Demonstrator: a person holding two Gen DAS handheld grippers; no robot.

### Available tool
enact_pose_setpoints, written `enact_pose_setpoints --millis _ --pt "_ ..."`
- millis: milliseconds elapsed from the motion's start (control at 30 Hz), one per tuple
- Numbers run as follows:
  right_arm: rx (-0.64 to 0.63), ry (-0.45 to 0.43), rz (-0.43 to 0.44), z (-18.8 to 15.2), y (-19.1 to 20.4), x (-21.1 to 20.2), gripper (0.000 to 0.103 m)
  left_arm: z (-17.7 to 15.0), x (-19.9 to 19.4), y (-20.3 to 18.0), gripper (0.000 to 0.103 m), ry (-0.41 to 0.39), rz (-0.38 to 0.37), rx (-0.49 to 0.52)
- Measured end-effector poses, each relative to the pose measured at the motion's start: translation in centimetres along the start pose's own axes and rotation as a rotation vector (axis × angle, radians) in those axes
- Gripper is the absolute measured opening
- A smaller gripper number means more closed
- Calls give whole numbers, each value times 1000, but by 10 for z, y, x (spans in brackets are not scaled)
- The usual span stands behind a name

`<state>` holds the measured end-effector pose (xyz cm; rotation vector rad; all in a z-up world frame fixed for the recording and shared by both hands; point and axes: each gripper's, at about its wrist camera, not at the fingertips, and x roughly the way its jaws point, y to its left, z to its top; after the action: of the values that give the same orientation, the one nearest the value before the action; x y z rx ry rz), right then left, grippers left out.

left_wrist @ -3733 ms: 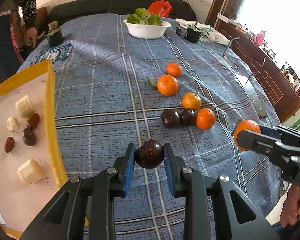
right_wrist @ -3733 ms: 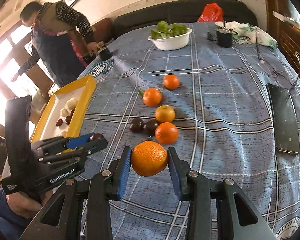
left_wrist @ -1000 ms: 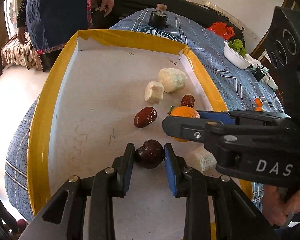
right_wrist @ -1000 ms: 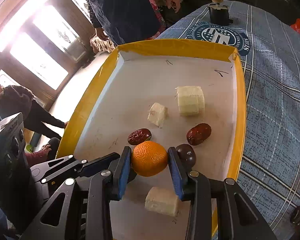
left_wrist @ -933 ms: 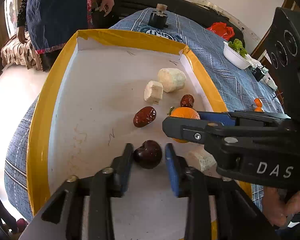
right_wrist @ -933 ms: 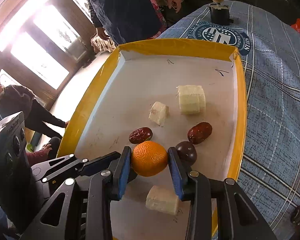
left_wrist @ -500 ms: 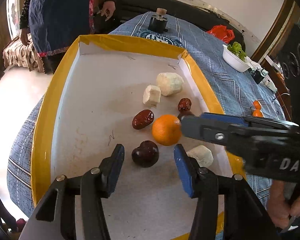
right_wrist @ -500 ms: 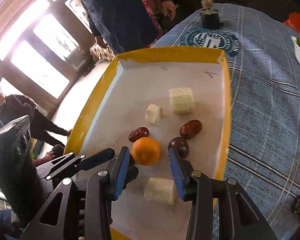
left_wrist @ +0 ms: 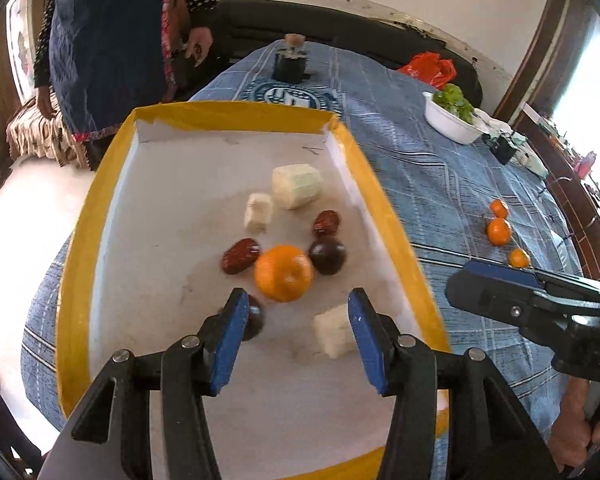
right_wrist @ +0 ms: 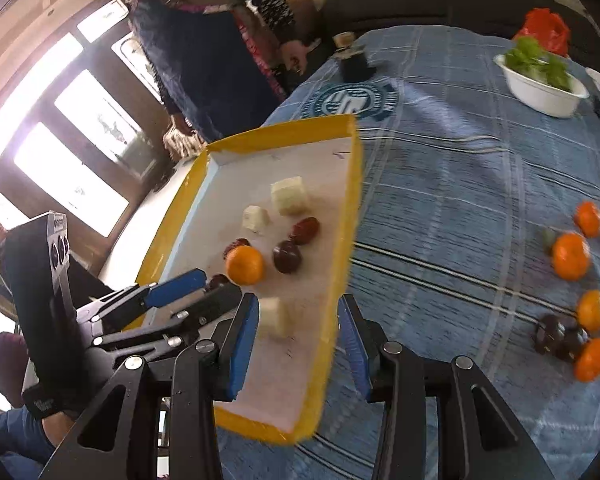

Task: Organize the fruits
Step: 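Carry the plum and mandarin over the yellow tray and open both grippers, then move the right gripper to a mandarin on the tablecloth and grasp it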

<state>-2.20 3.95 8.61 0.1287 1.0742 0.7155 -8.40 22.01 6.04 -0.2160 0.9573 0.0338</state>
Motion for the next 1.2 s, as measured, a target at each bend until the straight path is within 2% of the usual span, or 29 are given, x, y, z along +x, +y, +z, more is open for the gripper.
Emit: enact_pose_setpoints --millis 233,533,733,800,1000,1200 --pt "67 -28 -30 -22 -33 -32 45 -1 -1 -39 51 -5 -23 61" --pt "219 -55 -126 -60 -101 -74 45 -19 11 -123 52 37 -116 241" --pt "299 -75 -196 -79 -136 -100 45 -44 42 -175 55 99 -147 356" --pt "323 -77 -215 -83 -147 -106 45 -51 57 -188 55 118 -123 388" --pt "359 -89 -251 -88 -171 -119 45 -56 67 -208 62 52 -90 452" --pt "323 -84 -262 -74 -180 -112 45 -51 70 -200 72 30 -81 410"
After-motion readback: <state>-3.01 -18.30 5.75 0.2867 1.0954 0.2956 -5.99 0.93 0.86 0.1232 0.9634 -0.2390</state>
